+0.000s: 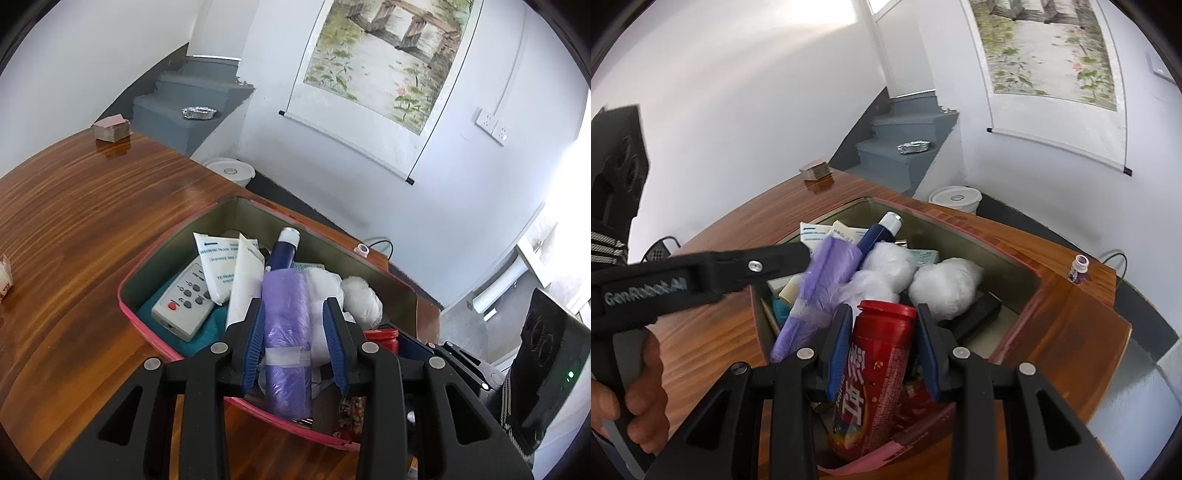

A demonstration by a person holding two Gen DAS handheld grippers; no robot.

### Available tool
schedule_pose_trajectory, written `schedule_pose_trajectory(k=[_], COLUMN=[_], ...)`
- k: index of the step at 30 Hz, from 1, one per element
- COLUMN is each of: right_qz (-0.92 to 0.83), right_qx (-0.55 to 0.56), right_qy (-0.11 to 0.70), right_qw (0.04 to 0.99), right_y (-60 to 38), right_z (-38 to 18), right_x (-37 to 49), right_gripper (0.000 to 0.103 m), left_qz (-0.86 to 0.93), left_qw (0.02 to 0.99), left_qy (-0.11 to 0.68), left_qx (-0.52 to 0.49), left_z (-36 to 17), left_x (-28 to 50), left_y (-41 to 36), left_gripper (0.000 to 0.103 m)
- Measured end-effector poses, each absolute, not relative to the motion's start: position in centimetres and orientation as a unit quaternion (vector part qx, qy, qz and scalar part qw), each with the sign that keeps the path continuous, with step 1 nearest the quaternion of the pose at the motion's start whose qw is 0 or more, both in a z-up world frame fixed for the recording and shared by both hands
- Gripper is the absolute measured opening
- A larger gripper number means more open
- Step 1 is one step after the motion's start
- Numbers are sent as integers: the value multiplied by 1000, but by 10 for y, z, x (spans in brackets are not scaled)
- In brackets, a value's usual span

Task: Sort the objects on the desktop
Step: 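Open both tools to drop the purple roll and red can into the box, then withdraw both tools from the tin box back over the remaining items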

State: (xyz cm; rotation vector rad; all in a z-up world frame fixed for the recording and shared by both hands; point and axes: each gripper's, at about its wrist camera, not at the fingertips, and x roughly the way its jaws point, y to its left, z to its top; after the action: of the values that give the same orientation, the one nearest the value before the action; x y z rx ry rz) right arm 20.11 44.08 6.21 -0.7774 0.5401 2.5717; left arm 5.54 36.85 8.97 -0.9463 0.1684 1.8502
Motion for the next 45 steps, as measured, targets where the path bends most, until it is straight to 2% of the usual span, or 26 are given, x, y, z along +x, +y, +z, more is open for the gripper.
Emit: schedule_pose_trajectory(k=[6, 10, 14, 19, 23, 28, 33, 37, 45], right_qz=[915, 915, 919, 926, 931, 937, 941, 942, 943], right_qx=[-269, -251, -233, -221, -219, -221, -232, -241, -261], right_qy=[206, 207, 191, 169, 162, 160, 157, 156, 147], right_qw=[220, 238, 254, 255, 243, 217, 193, 176, 147], right_y=[445, 443, 436, 420, 407, 390, 373, 360, 340], right_z=[67, 75, 85, 95, 99, 101, 96, 91, 83], right_x=[209, 214, 215, 210, 204, 192, 181, 174, 161], right_gripper=[41, 55, 69, 73, 80, 81, 87, 88, 88], left_qz=[781, 794, 805, 829, 838, 852, 872, 888, 897], left_qw=[489, 475, 462, 437, 415, 380, 331, 285, 213], left_qy=[68, 67, 48, 40, 26, 8, -6, -2, -42], left_qx=[-382, -375, -370, -347, -353, -361, -360, -361, -385], left_z=[97, 102, 109, 121, 123, 122, 120, 115, 96], left_x=[52, 48, 41, 33, 20, -1, -23, -44, -89], left_y=[357, 347, 334, 315, 297, 271, 244, 228, 184], left_gripper=[36, 36, 53, 53, 54, 54, 66, 66, 66])
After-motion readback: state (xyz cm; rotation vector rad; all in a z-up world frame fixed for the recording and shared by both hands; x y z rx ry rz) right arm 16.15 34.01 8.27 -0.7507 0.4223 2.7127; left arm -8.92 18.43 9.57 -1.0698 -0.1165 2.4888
